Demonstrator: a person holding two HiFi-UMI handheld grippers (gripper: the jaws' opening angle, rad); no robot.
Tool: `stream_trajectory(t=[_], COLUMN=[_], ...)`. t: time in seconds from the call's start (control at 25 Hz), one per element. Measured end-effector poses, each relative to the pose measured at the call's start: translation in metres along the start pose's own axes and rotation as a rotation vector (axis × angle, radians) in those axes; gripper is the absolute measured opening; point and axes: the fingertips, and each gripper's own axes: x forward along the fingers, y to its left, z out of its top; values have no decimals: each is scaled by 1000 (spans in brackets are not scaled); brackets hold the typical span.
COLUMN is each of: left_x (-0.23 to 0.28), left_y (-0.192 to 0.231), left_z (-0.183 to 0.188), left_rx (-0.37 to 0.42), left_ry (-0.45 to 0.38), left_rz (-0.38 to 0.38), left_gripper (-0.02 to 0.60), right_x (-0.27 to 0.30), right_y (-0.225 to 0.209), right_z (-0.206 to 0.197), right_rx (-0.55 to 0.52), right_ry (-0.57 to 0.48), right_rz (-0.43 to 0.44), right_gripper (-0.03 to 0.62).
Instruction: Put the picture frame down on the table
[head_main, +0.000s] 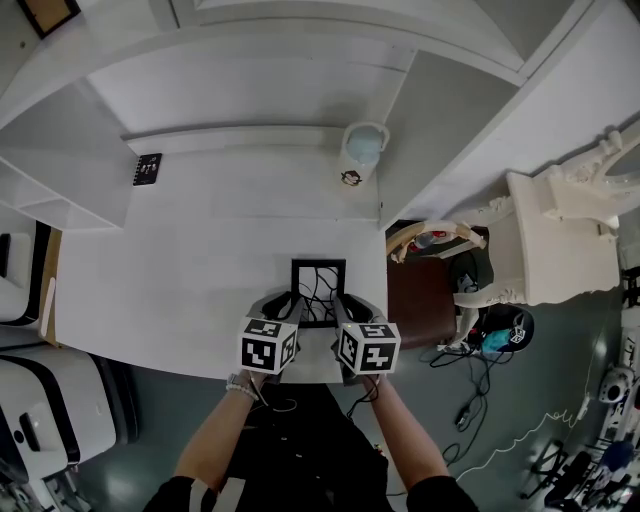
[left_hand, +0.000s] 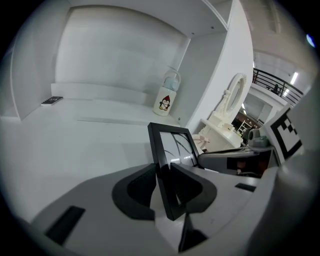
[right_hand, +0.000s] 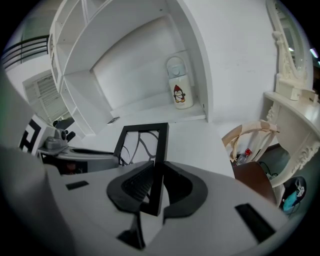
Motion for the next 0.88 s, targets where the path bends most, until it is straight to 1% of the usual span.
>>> stream_trajectory(t=[0.24,0.44,0.64,0.88], left_x=[17,27,34,36], left_y=[13,19,23,24], left_z=[2,-1,-5,-5], left_rx=[-18,-23,-19,-11], left_ry=[35,65,85,86], left_rz=[-6,9,18,18], left_gripper=[92,92,92,94], right_x=[19,29,35,37], right_y=[-4,-6,-8,-8], right_z=[3,3,-1,0], right_rx=[12,4,-19,-25], right_ry=[24,47,78,57], right_rz=[10,10,-20,-4], right_gripper=[66,66,66,67])
